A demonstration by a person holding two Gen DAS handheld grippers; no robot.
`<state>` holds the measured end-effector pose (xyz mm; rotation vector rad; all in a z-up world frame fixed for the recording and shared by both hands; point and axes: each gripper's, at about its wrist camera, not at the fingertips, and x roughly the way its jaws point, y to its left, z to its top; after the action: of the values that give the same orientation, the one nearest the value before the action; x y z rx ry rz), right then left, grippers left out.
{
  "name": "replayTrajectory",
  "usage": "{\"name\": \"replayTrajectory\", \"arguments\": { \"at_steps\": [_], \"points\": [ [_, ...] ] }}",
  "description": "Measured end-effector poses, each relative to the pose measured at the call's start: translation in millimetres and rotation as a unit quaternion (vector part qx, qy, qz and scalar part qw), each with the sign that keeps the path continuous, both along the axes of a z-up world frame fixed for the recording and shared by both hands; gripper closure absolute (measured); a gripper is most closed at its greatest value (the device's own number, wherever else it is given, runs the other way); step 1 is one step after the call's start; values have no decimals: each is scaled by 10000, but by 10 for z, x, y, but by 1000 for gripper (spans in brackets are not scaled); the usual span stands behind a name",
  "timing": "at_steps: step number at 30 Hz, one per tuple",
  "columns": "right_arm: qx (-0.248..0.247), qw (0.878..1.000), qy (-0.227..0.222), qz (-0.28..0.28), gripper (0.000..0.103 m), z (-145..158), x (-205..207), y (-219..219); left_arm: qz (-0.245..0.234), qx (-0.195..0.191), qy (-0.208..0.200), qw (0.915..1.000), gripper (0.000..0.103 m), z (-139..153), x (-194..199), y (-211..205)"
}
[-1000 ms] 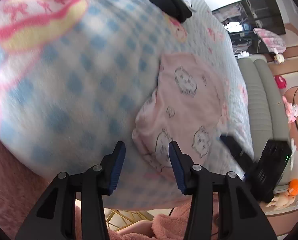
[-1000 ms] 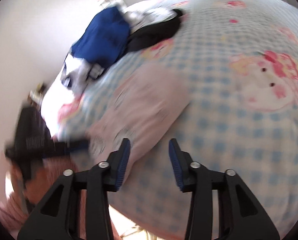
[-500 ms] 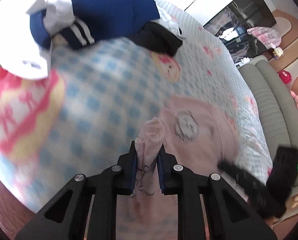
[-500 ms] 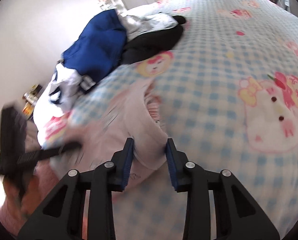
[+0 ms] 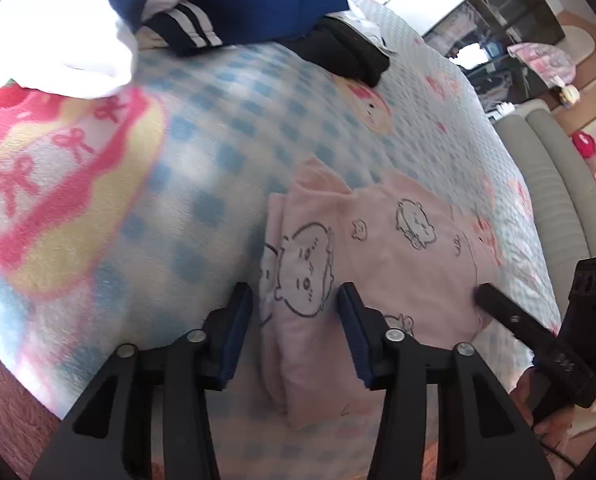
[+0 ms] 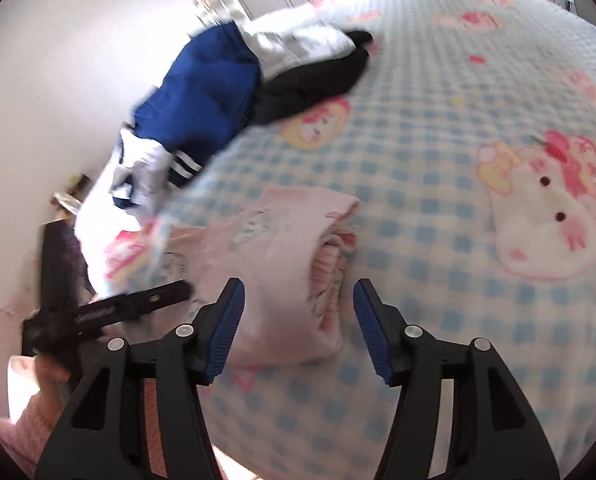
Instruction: Fold clothes
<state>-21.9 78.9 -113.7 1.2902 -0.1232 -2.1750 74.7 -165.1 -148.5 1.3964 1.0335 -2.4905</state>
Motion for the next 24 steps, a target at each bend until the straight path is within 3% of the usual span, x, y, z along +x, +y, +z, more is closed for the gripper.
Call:
{"name": "replayTrajectory", "arguments": {
  "at_steps": [3, 6, 7, 10, 11, 12, 14, 18, 21, 24],
  "points": [
    [514, 9985, 124, -144, 46, -155, -113, -84, 123, 403, 140, 9990, 63, -33, 11, -148],
    [264, 9993, -274, 37, 46, -291, -174, -105, -196, 624, 224, 9976, 63, -63, 21, -150],
    [181, 9990, -407, 98, 46, -337, -194, -112, -297, 708, 252, 9967, 58, -75, 21, -145],
    [-70, 9964, -804, 278, 38, -473, -255, -134, -501, 1073, 324, 9924, 49, -123, -34, -66],
    [-153, 9949, -936, 339, 32, -519, -275, -141, -508, 984, 285, 9934, 50, -134, -66, -23],
    [-236, 9932, -1067, 399, 32, -564, -295, -148, -511, 840, 235, 9949, 52, -140, -99, 22],
    [-392, 9894, -1307, 504, 35, -646, -332, -161, -525, 567, 178, 9968, 74, -106, -137, 114],
    [-378, 9943, -951, 293, 56, -431, -266, -84, -867, 379, 541, 9940, 83, 207, -125, 270],
    [-273, 9977, -614, 23, 57, -209, -193, 87, -1265, 526, 649, 9885, 83, 420, -282, 435],
    [-363, 9978, -438, -354, 57, -8, -121, 453, -1742, 414, 749, 9810, 83, 614, -525, 804]
  ]
}}
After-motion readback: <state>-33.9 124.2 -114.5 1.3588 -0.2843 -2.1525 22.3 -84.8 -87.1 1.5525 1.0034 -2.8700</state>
